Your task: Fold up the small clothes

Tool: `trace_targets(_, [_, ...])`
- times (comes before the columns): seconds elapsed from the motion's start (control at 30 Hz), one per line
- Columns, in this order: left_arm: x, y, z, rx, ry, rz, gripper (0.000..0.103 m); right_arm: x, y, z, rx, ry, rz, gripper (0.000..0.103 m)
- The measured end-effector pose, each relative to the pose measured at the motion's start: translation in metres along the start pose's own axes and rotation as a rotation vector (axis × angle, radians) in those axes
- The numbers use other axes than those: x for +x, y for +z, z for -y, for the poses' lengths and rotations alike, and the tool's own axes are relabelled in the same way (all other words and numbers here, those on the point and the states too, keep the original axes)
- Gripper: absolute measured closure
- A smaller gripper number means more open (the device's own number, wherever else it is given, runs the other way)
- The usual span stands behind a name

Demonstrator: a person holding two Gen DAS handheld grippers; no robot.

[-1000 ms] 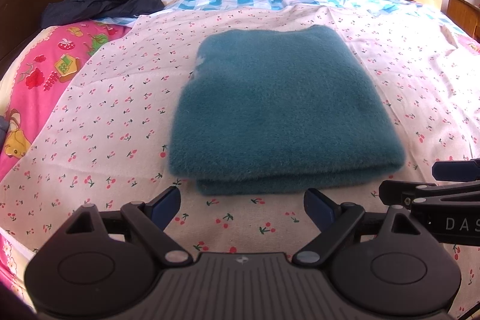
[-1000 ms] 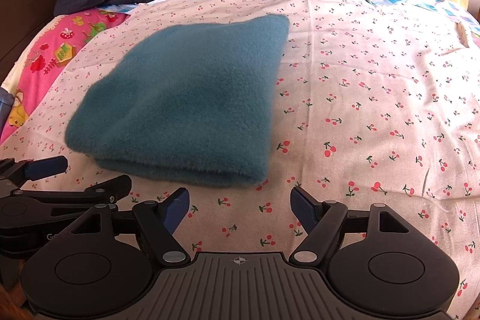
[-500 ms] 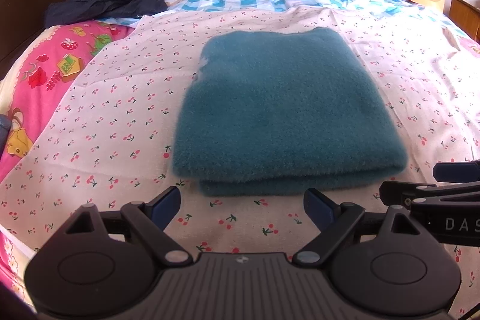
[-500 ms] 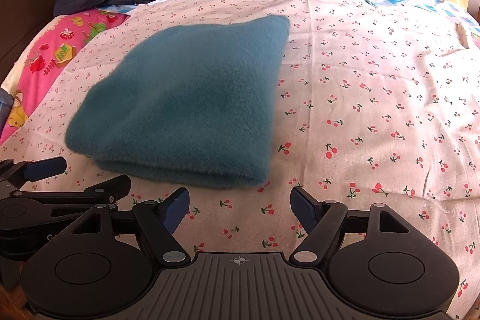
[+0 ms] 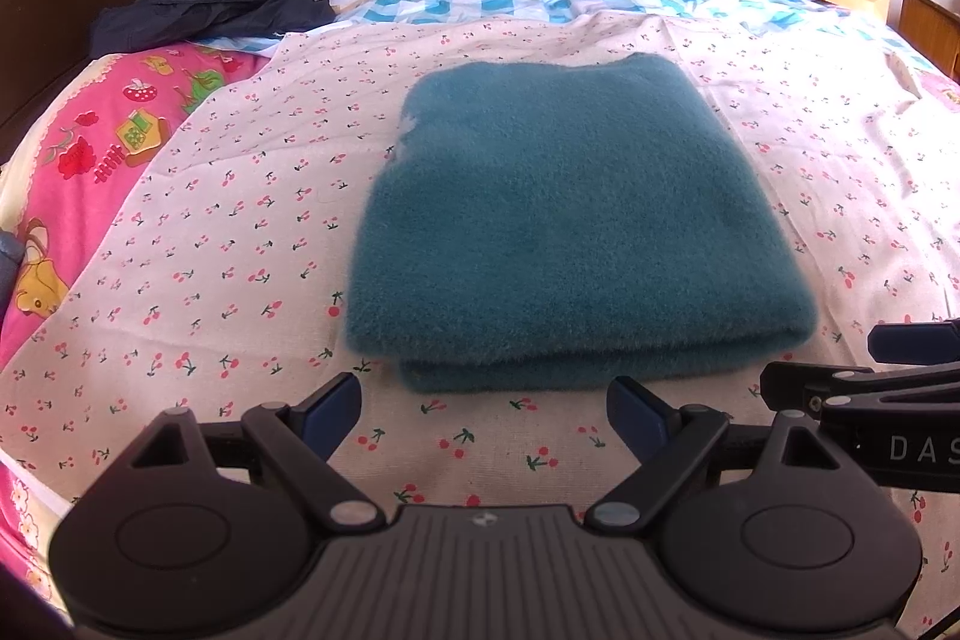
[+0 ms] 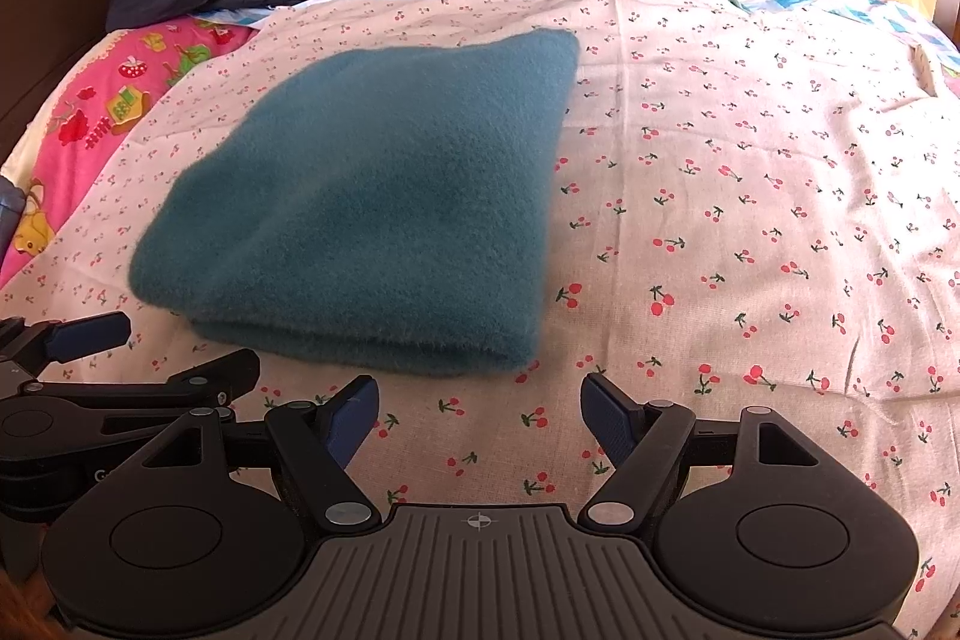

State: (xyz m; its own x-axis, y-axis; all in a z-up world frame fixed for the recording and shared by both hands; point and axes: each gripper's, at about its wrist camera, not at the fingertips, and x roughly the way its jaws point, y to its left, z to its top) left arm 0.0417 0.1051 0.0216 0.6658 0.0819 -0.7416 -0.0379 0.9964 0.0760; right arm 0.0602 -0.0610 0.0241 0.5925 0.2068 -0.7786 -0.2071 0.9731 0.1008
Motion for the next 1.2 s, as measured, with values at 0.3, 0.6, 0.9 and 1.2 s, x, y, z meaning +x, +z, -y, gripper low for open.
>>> trace_targets(0.3, [-0.0004,0.0005,-0.0004,-0.003,-0.001,0.000,0.010,-0.0005,0.0000,-0.0013,-0.002,-0.005,0.000,0.027])
trace_targets(0.6, [-0.0001,0.0003,-0.0011,-0.004,-0.001,-0.002,0.010,0.0000,0.0002,-0.0019,-0.003,-0.008,0.000,0.027])
trace_targets(0.9, [0.0001,0.0002,-0.0005,-0.005,0.003,0.000,0.010,0.0005,0.0002,-0.0025,-0.005,-0.013,0.000,0.027])
trace_targets(1.2, [0.0000,0.0002,-0.0012,-0.005,0.005,0.003,0.010,0.0001,0.0000,-0.0023,-0.004,-0.012,0.000,0.027])
